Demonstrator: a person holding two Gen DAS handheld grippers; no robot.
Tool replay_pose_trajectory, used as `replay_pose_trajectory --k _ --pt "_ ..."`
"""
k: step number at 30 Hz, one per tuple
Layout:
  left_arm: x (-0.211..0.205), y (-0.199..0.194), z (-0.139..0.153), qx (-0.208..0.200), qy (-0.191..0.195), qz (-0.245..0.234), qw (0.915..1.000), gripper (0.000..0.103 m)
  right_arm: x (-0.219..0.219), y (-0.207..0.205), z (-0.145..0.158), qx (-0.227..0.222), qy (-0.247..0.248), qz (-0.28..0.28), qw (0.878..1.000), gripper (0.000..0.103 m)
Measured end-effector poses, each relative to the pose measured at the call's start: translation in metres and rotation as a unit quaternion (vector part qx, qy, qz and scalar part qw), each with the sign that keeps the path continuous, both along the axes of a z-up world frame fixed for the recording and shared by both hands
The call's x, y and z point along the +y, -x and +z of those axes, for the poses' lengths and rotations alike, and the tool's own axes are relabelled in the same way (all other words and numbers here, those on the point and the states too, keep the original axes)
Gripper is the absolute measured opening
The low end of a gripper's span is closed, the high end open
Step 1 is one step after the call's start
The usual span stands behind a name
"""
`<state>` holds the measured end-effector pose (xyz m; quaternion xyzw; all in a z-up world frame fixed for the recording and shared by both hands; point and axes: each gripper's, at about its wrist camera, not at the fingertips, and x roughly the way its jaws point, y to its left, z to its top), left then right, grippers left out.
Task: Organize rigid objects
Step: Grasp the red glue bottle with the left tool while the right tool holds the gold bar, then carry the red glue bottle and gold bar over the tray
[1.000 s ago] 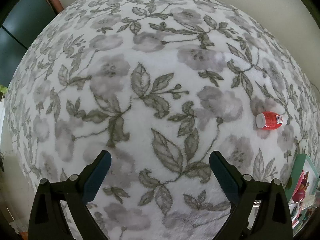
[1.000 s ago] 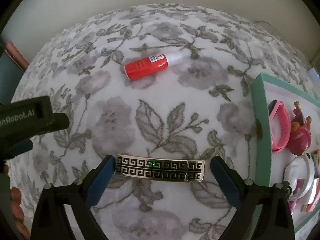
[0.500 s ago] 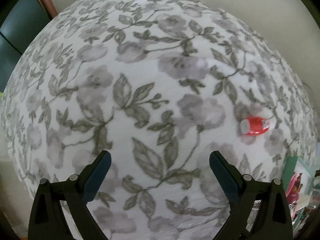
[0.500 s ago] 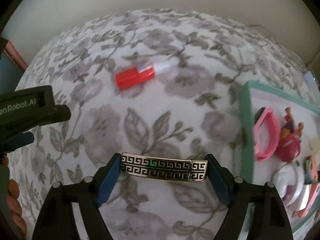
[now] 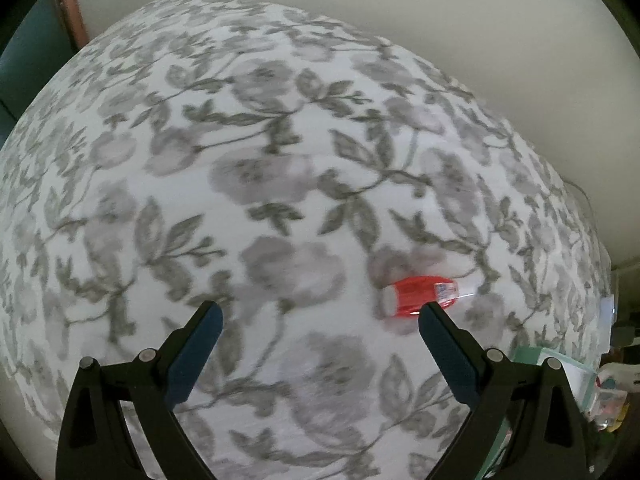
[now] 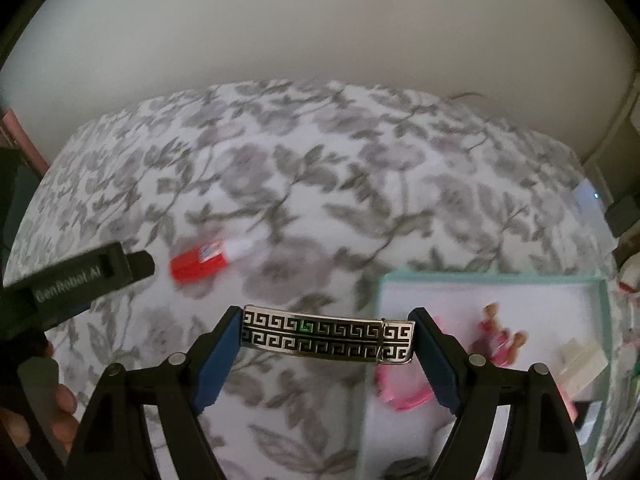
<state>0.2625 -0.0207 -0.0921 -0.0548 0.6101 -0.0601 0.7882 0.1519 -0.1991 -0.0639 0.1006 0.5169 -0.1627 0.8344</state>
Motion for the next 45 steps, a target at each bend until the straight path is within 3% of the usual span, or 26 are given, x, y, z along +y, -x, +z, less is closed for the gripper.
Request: replay_pose_trajectory --k 13,17,23,30,39,45 --pt "-0.071 -0.015 -0.025 -0.005 0.008 -0.045 0.9989 0.098 -0.061 0.004 0.004 -0.008 0.006 -0.025 1.000 0.084" --pt "-0.085 -0.016 -0.038 0.004 -0.006 -0.047 0.9989 0.098 -0.072 0.005 0.001 -0.010 0.005 -0.027 1.000 0.084" --pt "-0.098 -0.017 -0.043 -0.005 -0.041 -0.052 0.9978 0.079 -0.083 0.007 -0.002 -0.013 -0.005 -0.033 0.999 0.084" --pt "-0.109 -0.014 -0.046 -0.004 -0.049 -0.057 0.9971 0.079 -0.088 0.015 -0.002 -0.014 -0.017 -0.041 0.999 0.084" --pt "-0.109 0.037 -0.011 -0.011 -0.034 -0.080 0.9962 0.079 -0.087 0.060 0.020 -0.019 -0.021 -0.057 0.998 0.084" --pt "-0.131 0.075 0.021 -0.018 0.004 -0.123 0.9923 0.079 -0.096 0.106 0.024 -0.017 -0.031 -0.085 0.996 0.084"
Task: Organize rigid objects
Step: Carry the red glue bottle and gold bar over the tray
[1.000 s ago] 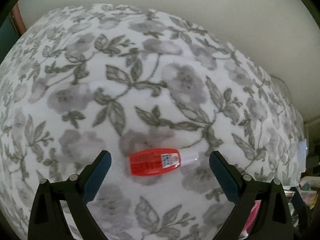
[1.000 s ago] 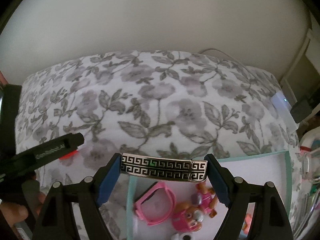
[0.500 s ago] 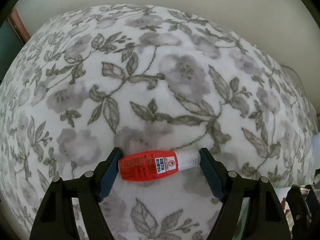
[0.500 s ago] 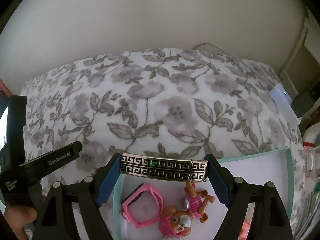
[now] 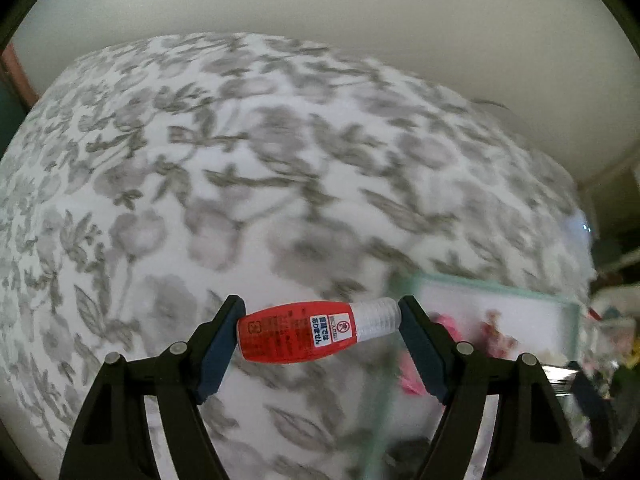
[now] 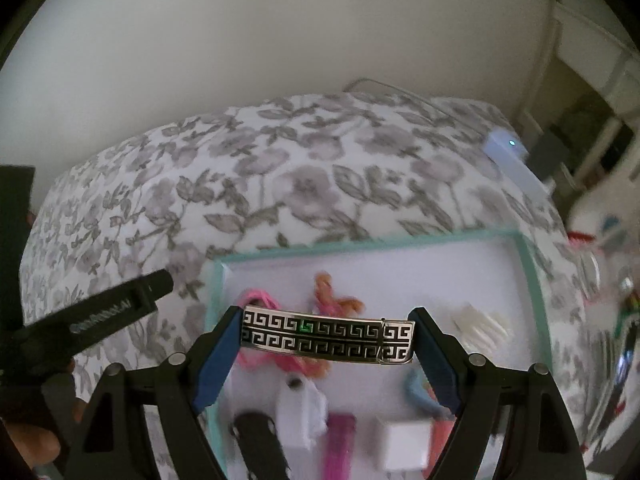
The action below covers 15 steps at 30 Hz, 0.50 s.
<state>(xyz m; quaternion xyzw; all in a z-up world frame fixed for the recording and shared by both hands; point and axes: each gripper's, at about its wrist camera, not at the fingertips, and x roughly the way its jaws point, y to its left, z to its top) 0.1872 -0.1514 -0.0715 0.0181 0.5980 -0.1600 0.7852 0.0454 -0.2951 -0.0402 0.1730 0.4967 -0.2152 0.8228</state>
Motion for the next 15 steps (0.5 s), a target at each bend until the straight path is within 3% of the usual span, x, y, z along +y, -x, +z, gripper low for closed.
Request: replay_pose_trajectory --k 7,15 --pt "-0.023 0.044 0.012 0.010 0.030 -0.049 0.9983 0.079 -0.022 0.046 -0.009 0.021 -0.004 -0.041 0.999 0.084" --pt "-0.042 0.069 0.004 0.036 0.037 -0.078 0.9956 0.079 -0.036 0.070 -0.022 0.042 -0.014 -0.057 0.997 0.084"
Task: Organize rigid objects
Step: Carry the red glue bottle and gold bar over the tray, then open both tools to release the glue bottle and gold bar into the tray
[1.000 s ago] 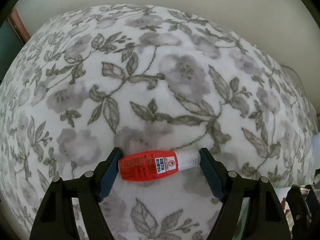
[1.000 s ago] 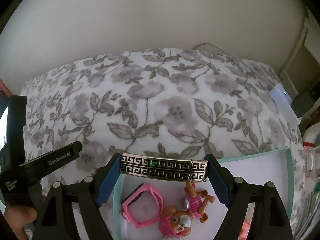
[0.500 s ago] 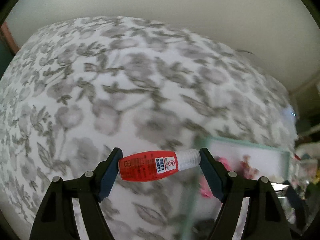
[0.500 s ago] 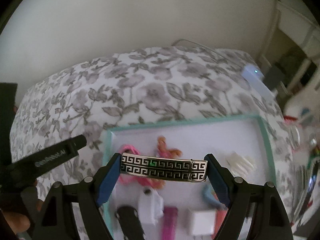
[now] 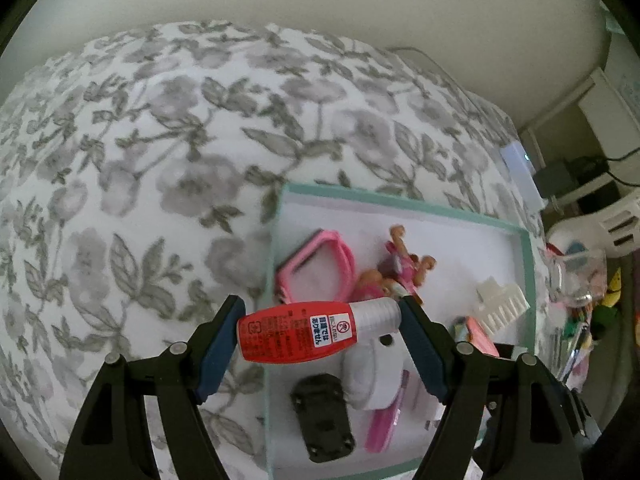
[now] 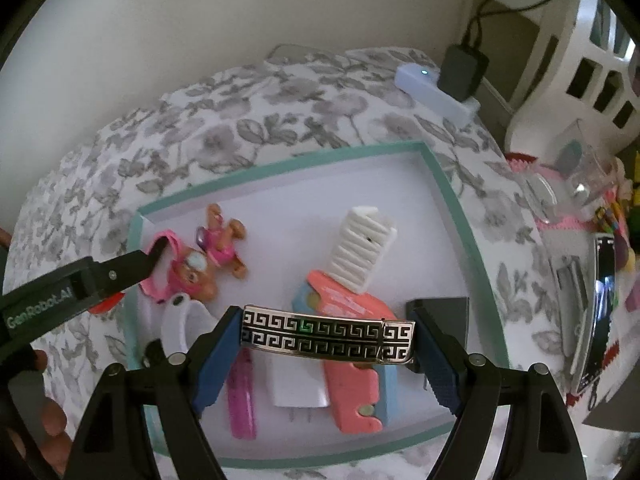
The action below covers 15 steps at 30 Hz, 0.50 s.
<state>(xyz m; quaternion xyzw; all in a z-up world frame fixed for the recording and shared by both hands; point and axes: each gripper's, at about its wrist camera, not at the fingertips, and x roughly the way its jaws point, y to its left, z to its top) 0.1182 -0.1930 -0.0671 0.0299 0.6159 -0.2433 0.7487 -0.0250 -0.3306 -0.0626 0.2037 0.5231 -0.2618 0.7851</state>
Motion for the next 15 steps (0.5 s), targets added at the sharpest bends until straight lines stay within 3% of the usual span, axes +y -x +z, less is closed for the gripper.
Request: replay_pose_trajectory --k 15 --pt "-0.007 0.010 -0.013 0.026 -0.004 -0.014 0.9995 0.079 0.004 -0.002 -0.011 0.008 -0.007 0.014 1.000 0.084"
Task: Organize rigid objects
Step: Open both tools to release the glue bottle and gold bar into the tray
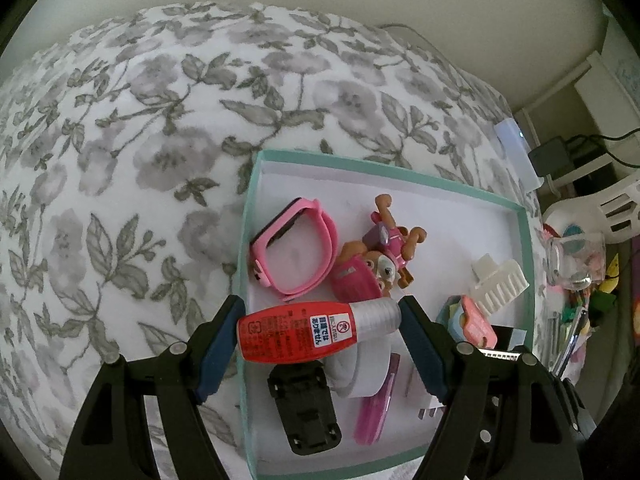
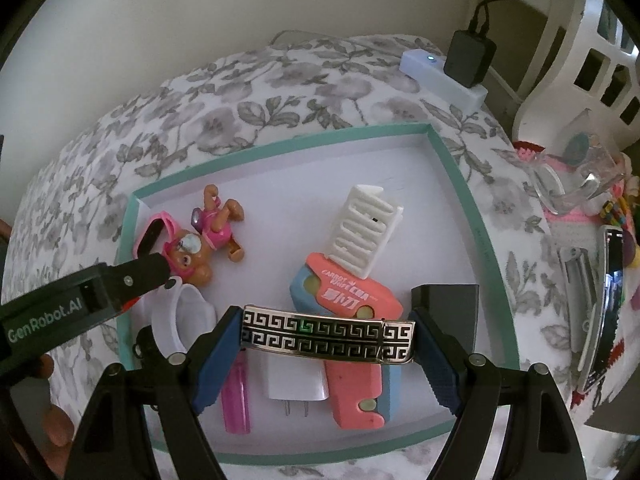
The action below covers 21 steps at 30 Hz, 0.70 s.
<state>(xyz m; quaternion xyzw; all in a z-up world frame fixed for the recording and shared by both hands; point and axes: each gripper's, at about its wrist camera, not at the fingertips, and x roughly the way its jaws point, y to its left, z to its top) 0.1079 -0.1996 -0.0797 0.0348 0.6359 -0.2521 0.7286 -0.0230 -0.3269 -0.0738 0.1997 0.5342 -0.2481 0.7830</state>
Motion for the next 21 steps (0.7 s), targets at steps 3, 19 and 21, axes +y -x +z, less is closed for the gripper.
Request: replay_pose_trajectory --k 3,19,21 --pt "0.000 0.001 -0.002 -0.002 -0.007 -0.001 1.0000 0.079 0.001 -0.001 -0.001 0.001 0.004 0.004 1.000 0.084" --pt "0.052 0.016 0.025 -0.064 -0.031 0.026 0.9971 0.090 0.012 0.003 -0.005 -0.005 0.016 0.018 1.000 0.090" --pt "0.063 0.017 0.025 -0.083 -0.051 0.031 0.9948 0.094 0.014 0.005 -0.003 -0.010 0.016 0.018 1.000 0.094"
